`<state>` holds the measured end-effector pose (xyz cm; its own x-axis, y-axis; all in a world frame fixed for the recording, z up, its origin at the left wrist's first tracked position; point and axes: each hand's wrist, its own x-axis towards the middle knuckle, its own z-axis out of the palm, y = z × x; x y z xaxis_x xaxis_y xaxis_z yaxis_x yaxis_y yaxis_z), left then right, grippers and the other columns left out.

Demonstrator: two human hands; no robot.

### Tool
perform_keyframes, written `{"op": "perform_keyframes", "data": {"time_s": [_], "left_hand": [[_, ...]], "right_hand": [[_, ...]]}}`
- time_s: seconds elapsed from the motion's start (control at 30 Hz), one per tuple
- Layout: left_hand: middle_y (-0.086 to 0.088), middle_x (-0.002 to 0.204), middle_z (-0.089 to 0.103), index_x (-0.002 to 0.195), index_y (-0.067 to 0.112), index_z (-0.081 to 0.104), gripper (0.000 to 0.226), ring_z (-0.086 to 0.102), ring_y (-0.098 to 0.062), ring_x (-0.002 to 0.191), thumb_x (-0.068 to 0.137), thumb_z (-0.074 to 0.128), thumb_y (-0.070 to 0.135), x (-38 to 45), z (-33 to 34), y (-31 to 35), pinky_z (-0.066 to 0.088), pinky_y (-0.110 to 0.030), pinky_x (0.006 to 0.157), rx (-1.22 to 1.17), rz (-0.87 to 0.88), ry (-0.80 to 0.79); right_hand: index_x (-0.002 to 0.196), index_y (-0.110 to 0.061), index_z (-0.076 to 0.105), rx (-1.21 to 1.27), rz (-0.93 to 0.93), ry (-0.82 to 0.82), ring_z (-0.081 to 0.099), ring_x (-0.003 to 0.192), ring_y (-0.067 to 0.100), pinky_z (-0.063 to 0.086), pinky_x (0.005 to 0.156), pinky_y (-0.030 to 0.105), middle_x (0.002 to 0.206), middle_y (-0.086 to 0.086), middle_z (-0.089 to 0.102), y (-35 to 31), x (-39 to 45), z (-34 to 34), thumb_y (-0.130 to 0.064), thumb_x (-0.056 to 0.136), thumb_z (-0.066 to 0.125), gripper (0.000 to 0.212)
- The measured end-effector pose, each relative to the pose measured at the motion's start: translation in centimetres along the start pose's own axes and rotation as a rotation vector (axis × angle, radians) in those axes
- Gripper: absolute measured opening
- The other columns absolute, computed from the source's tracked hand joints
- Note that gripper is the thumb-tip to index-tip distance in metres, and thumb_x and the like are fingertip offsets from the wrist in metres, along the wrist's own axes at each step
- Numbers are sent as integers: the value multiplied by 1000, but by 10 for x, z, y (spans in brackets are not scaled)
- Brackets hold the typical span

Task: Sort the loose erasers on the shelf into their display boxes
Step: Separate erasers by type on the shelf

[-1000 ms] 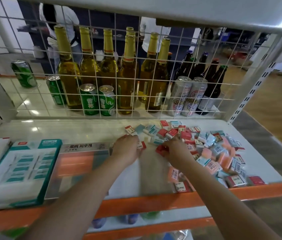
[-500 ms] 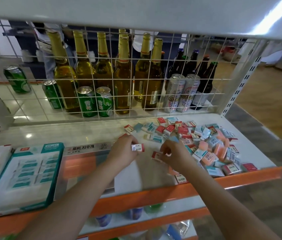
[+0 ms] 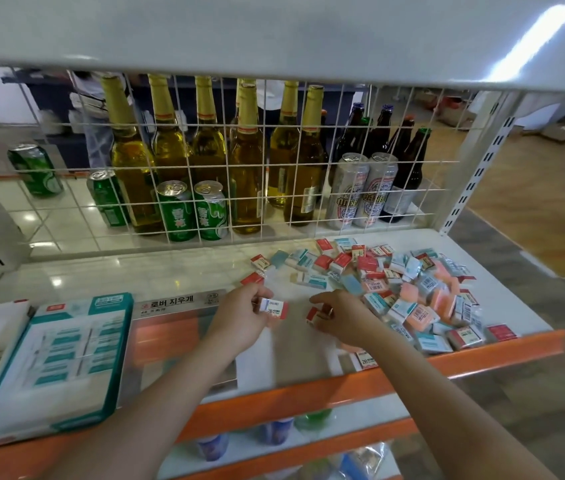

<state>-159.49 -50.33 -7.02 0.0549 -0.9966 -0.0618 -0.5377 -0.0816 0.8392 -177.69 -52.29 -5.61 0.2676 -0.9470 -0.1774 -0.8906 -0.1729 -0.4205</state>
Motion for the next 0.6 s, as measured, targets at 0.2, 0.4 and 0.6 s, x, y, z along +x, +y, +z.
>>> {"op": "perform_keyframes", "data": {"time_s": [0.2, 0.4, 0.6], "left_hand": [[1, 95, 60, 100, 16, 65, 25, 54, -11, 83, 80, 65, 0, -5, -4, -1, 40, -17, 71, 45, -20, 35], [1, 87, 64, 87, 22, 67, 17, 60, -14, 83, 78, 71, 8, -10, -11, 3, 45, -21, 69, 1, -13, 75], [-5, 90, 66, 84, 22, 68, 20, 62, -16, 86, 79, 68, 3, -12, -14, 5, 47, -25, 78, -125, -36, 104]], "right_hand": [[96, -14, 60, 11, 28, 5, 53, 84, 15, 45, 71, 25, 103, 5, 62, 0, 2, -3, -12, 82, 64, 15], [113, -14, 60, 228, 43, 119, 56, 73, 11, 46, 60, 13, 100, 4, 63, -2, -6, -11, -16, 87, 62, 26], [114, -5, 63, 470, 53, 193, 61, 79, 15, 54, 78, 26, 99, 11, 65, -3, -17, -17, -3, 90, 53, 26]]}}
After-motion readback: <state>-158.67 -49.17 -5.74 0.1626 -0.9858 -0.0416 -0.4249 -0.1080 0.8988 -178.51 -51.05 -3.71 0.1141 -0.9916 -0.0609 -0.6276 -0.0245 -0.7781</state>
